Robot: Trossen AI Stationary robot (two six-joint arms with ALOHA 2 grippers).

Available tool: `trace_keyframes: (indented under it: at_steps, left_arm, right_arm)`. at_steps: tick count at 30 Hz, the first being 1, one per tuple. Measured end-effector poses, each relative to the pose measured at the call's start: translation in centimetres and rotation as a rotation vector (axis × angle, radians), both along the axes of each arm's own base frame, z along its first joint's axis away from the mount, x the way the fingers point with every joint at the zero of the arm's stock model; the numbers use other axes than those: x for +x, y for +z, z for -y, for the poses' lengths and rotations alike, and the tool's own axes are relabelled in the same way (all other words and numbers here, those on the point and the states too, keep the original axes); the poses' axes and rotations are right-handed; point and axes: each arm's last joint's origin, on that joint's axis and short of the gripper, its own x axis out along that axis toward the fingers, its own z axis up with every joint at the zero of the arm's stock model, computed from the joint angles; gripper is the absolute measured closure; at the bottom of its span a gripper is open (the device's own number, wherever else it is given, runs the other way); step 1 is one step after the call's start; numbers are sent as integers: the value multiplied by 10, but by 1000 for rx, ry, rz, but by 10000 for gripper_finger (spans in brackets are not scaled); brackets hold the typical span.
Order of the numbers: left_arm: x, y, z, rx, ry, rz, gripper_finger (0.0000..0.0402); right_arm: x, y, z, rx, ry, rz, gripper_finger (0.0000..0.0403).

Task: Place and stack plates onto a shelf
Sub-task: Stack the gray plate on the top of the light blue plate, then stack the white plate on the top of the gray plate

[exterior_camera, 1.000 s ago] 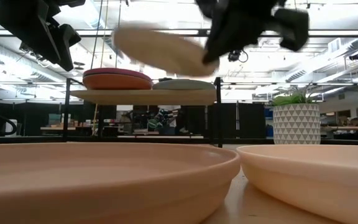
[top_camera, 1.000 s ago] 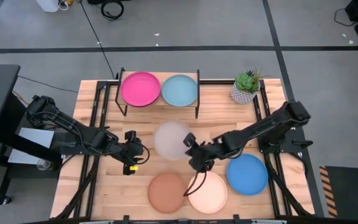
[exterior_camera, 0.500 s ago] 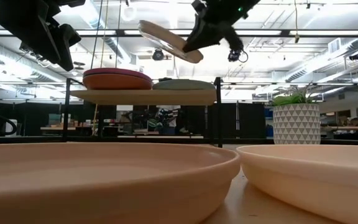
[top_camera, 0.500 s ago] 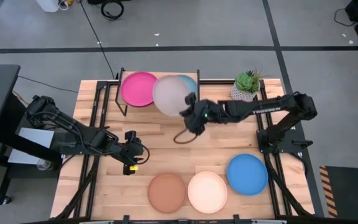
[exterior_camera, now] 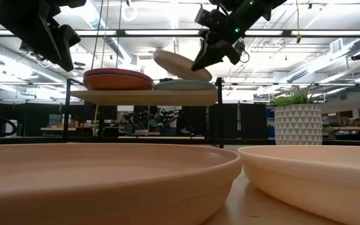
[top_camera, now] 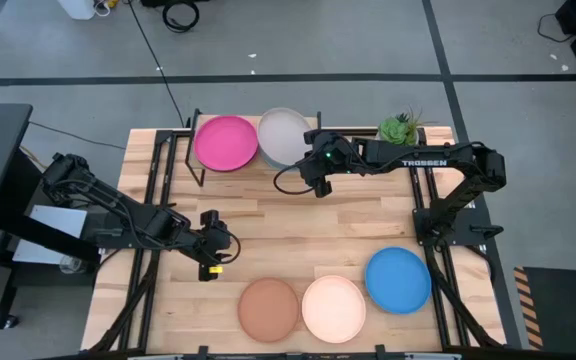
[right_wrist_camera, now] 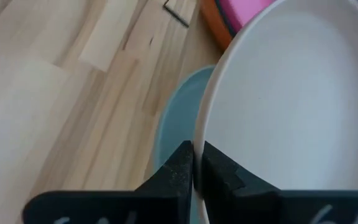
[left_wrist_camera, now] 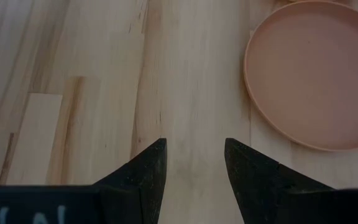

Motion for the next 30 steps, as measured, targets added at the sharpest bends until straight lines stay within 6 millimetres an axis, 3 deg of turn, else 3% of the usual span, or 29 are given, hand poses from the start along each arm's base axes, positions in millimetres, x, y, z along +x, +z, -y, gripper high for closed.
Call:
trace_keyframes:
  at_steps: [21,30]
  left_arm:
    - [0,0,0,1,0,-1,233]
    - [0,0,0,1,-1,-1,233]
  right_arm:
    - [-3,-2,0,-17,-67,-38,299]
    - [-10,19,-20,-11,-54,57,279]
